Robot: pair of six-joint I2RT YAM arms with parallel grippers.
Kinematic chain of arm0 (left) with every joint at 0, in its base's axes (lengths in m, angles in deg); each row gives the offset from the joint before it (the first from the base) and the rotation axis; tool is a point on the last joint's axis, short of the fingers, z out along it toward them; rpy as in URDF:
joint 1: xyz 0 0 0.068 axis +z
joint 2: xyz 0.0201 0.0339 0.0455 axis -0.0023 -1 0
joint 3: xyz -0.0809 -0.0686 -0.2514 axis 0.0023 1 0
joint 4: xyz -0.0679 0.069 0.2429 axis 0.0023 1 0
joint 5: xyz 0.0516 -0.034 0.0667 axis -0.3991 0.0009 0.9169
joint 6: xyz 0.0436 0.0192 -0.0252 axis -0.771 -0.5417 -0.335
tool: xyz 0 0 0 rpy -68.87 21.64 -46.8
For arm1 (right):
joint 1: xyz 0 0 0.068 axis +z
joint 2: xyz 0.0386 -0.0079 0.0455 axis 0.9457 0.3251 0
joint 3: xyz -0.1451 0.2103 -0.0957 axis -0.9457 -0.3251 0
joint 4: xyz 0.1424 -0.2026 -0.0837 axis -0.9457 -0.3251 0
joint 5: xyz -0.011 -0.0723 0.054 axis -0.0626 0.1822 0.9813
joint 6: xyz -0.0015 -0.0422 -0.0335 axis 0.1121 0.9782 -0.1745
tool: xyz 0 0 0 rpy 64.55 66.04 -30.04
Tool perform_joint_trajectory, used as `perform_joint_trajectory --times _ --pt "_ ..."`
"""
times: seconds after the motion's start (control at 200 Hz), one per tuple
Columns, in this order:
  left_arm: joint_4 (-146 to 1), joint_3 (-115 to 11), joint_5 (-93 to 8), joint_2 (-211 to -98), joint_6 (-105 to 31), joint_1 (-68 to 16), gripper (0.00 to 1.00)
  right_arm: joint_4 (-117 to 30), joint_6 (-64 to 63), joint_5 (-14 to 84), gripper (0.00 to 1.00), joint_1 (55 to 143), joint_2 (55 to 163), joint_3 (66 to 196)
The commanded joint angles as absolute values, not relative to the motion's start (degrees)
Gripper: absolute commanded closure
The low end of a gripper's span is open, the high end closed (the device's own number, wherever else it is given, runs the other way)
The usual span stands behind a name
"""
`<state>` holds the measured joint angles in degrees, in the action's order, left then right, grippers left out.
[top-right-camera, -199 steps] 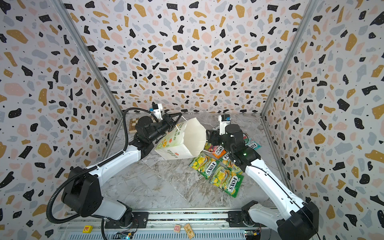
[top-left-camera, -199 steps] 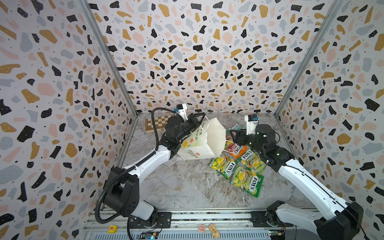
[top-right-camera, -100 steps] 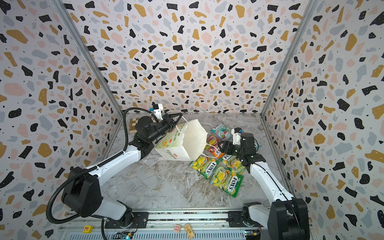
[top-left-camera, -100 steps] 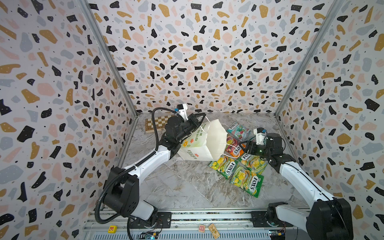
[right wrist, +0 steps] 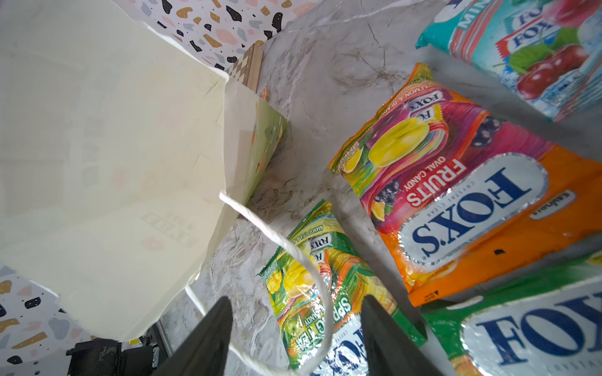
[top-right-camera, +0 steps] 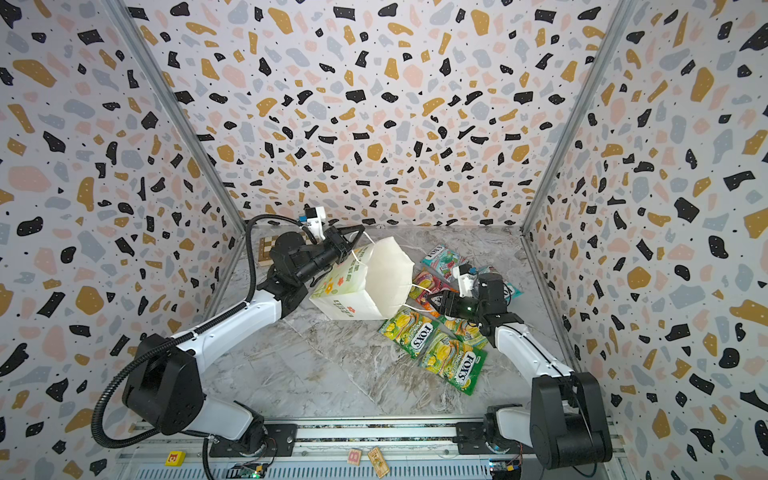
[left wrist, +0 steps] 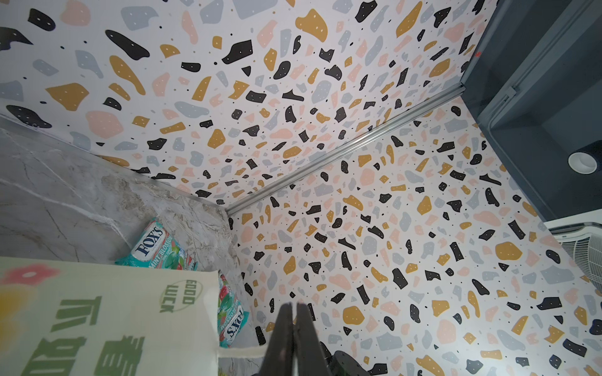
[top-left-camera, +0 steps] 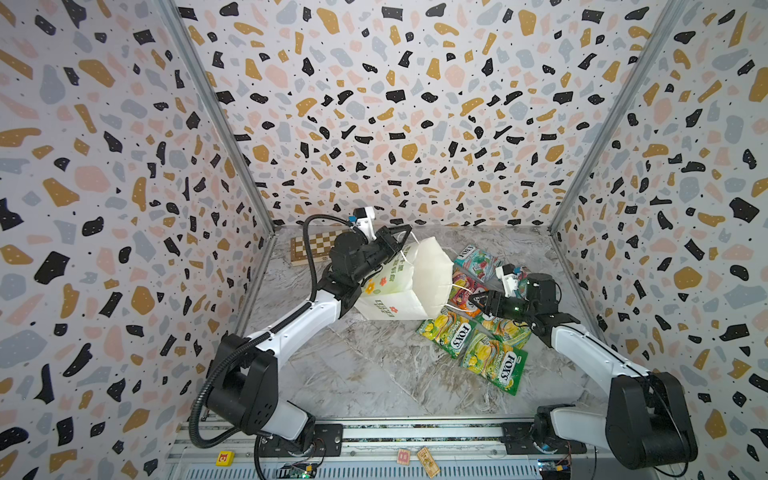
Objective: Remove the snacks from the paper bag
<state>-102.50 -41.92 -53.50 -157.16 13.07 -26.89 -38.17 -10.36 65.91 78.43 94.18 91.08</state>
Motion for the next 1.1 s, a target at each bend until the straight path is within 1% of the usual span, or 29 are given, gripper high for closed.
perform_joint_trajectory --times 0.0,0.07,0.155,0.19,0.275,0.325,0.36,0.461,0.591,0.801,0.991,1.096 --pt "-105.6 -44.0 -54.8 -155.7 13.1 -26.9 1.0 -35.6 -10.3 67.3 0.36 78.5 95.3 90.2" --pt "-105.7 -44.0 -54.7 -155.7 13.2 -26.9 1.0 -34.9 -10.4 67.9 0.37 78.6 96.1 90.3" --pt "-105.9 -43.9 -54.9 -155.7 13.5 -27.0 1.0 -34.0 -10.7 69.2 0.46 78.7 96.4 90.7" --pt "-106.1 -43.9 -54.9 -155.6 13.6 -27.0 1.0 -33.6 -10.9 69.4 0.53 78.8 96.1 90.9" --pt "-106.3 -44.0 -55.0 -155.6 13.9 -27.1 1.0 -33.6 -11.2 69.1 0.75 78.9 95.4 91.5" --pt "-106.3 -44.2 -55.0 -155.6 13.9 -27.1 1.0 -34.6 -11.4 68.3 0.85 79.0 94.4 92.4" --pt "-106.2 -44.3 -55.1 -155.5 13.8 -27.1 1.0 -35.7 -11.2 67.3 0.9 79.0 93.5 93.2" --pt "-104.9 -44.6 -54.8 -155.0 12.7 -27.1 1.0 -40.7 -9.8 63.9 1.0 79.4 90.5 96.9" --pt "-102.1 -44.9 -53.7 -154.3 10.4 -26.9 1.0 -46.3 -8.0 60.6 1.0 79.9 88.0 103.2" --pt "-96.3 -45.0 -50.8 -152.3 5.7 -26.1 1.0 -49.4 -7.1 60.0 1.0 81.4 88.3 111.4" --pt "-90.4 -44.0 -47.0 -149.7 1.2 -25.2 1.0 -49.9 -6.0 60.9 1.0 83.6 94.4 116.6" --pt "-88.4 -42.8 -45.7 -149.0 -0.3 -24.1 1.0 -50.0 -5.5 59.3 1.0 85.6 97.4 118.7"
